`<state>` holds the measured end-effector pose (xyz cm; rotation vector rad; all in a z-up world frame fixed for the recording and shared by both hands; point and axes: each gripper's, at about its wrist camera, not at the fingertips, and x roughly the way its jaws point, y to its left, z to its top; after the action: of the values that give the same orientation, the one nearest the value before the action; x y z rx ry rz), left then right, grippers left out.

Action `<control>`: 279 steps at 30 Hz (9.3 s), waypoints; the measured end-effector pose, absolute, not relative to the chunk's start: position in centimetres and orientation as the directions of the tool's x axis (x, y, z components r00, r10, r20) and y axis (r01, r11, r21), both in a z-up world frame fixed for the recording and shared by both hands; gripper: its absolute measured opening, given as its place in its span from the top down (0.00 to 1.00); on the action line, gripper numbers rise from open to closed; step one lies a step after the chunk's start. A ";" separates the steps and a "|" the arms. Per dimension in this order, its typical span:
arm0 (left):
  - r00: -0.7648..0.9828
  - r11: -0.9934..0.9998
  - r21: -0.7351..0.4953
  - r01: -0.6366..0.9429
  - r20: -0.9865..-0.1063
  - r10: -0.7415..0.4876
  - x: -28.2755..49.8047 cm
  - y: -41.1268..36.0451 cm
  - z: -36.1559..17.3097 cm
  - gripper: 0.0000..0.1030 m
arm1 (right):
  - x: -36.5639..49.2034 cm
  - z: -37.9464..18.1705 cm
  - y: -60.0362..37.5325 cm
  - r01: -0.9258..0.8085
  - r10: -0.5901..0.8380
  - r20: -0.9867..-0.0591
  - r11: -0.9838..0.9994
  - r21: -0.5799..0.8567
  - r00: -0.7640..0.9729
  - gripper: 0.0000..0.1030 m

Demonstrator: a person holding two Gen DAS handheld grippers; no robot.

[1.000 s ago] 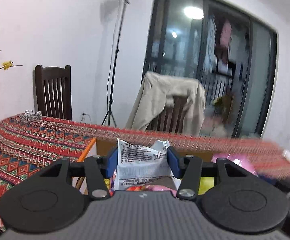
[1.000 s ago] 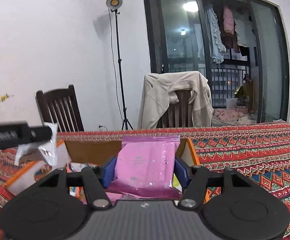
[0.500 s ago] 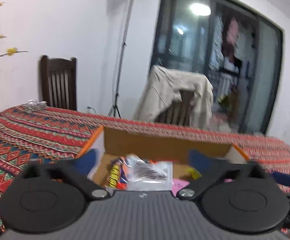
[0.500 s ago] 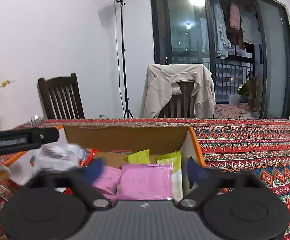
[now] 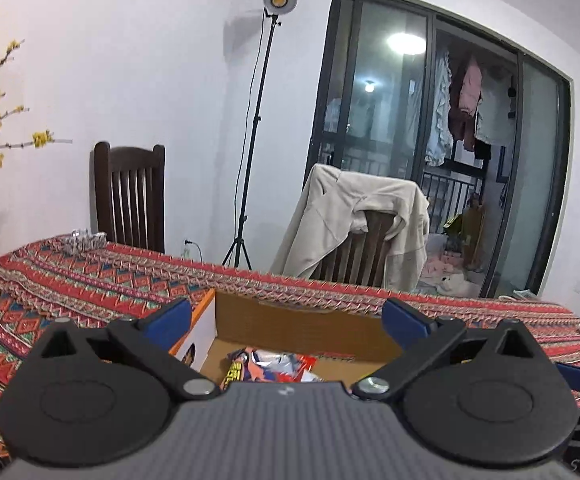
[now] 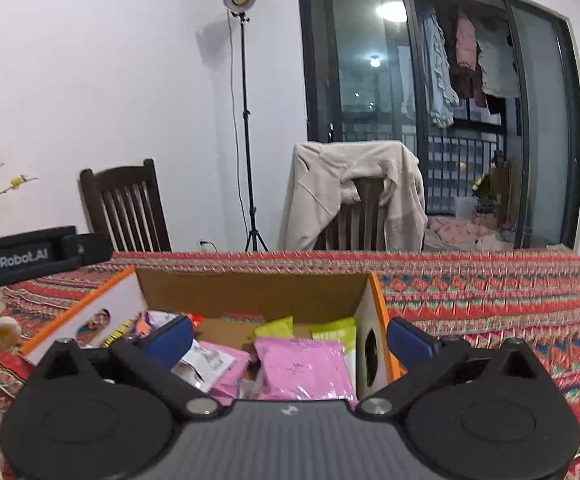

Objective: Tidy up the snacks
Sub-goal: 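Carry the white packet left and pink packet right into the box, open both, then move both grippers back from the box toward the snack pile, then grasp a yellow biscuit packet with the right gripper, then grasp another yellow biscuit packet from the pile with the left gripper, then carry both biscuit packets over the box and open both grippers, then move both grippers back from the box toward the snack pile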

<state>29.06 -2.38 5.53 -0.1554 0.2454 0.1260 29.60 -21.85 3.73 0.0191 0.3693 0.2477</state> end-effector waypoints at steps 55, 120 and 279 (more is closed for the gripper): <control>0.901 0.980 -0.105 -0.167 -0.419 0.109 16.6 2.0 -2.2 0.00 | 17.8 -1.5 -28.3 -0.096 0.137 -0.506 0.990 0.105 0.852 0.00; 0.903 0.977 -0.142 -0.157 -0.421 0.084 16.7 2.4 -2.4 0.00 | 18.4 -2.8 -26.6 -0.145 0.151 -0.511 0.988 0.052 0.846 0.62; 0.966 0.977 -0.125 -0.171 -0.217 0.142 16.3 0.4 4.6 0.00 | 17.4 2.4 -22.3 -0.147 0.155 -0.390 0.988 0.052 0.908 0.00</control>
<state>16.28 0.41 4.57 -0.1435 0.2091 0.1589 17.39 -22.25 2.37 0.0219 0.4042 0.1558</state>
